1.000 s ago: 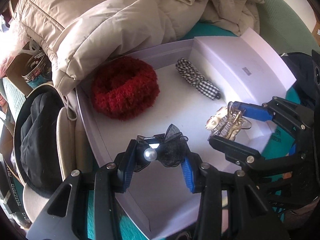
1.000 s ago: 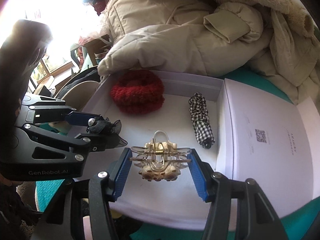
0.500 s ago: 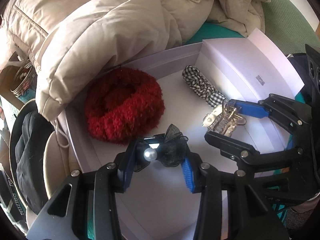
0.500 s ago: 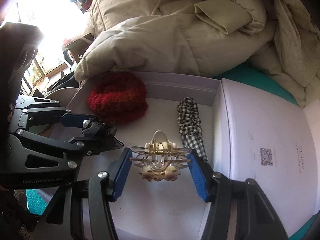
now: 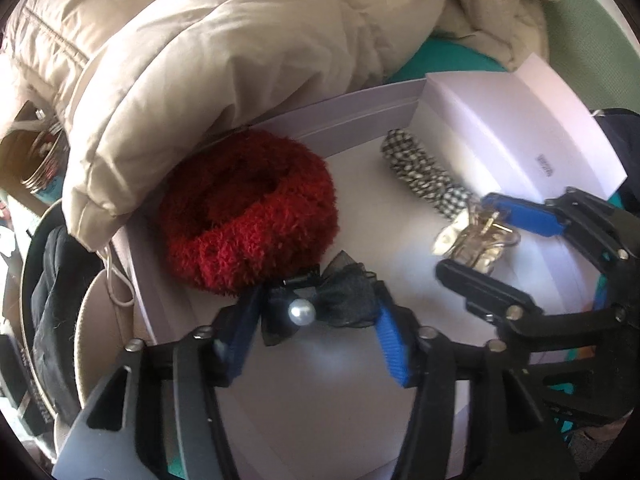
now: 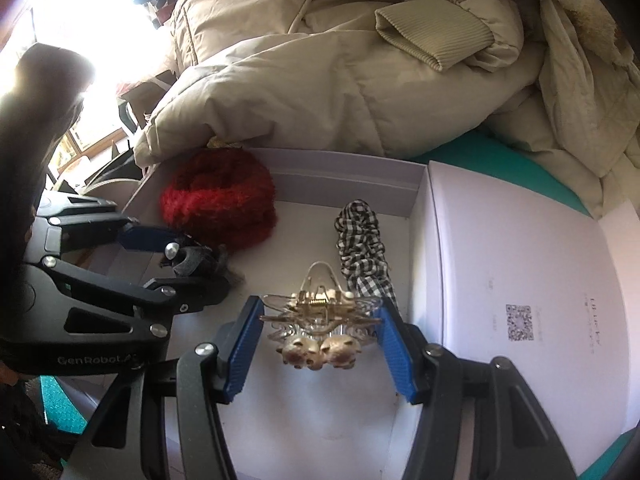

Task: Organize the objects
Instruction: 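Open left tool releasing black bow clip while right tool releases gold claw clip into box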

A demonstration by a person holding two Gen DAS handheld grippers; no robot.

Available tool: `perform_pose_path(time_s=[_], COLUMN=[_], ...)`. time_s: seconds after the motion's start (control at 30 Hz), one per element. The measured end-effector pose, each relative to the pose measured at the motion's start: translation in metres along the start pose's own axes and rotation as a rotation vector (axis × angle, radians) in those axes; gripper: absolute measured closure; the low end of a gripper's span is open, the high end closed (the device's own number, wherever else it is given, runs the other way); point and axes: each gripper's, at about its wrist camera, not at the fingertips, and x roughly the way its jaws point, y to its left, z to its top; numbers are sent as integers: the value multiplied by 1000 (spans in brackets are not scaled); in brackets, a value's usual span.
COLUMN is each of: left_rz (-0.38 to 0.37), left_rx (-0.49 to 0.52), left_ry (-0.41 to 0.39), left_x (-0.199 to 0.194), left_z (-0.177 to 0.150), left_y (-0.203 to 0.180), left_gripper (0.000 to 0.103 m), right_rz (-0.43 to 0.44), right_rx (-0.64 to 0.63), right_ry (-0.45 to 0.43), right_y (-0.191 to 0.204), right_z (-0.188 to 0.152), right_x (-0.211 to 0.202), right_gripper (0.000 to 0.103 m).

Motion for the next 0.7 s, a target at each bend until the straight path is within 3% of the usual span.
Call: perform_pose_path(time_s=[0.13,0.6,0.7], left_rz=[-11,-25,-23], left_rx=[-23,-39,-38], left_ry=[7,-55,-76], left_x=[-2,-47,-60], left_z=[-3,-9,-9], left_y=[1,-9,-9], left_gripper=[47,47,47], right_rz=[-6,-24,-30], right_rx=[9,26,23], right_ry=[0,-50,-67], right_y=[0,4,19], right_z=[-2,-9,4], right_x=[-4,-46,-50], right_gripper=[36,35,35])
